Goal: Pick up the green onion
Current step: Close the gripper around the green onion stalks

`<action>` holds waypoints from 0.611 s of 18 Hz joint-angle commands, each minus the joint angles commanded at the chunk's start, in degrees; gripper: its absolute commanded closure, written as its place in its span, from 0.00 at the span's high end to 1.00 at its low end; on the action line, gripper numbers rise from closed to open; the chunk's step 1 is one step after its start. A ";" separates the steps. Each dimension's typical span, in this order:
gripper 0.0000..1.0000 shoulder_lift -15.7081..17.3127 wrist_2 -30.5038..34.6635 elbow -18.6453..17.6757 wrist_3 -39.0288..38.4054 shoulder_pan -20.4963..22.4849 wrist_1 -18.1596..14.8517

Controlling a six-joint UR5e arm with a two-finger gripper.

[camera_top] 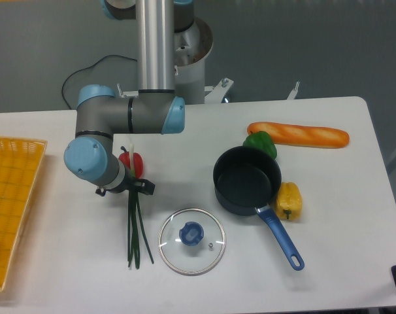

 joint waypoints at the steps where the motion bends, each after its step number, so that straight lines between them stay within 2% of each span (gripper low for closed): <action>1: 1.00 0.00 0.61 0.00 0.00 -0.26 -0.61; 4: 0.99 -0.26 2.20 0.26 0.09 -0.62 -2.37; 5: 0.94 -0.18 2.20 0.35 0.52 -0.62 -2.46; 8: 0.90 -0.09 2.11 0.35 1.14 -0.62 -2.81; 11: 0.68 -0.17 1.85 0.61 1.23 -0.62 -3.17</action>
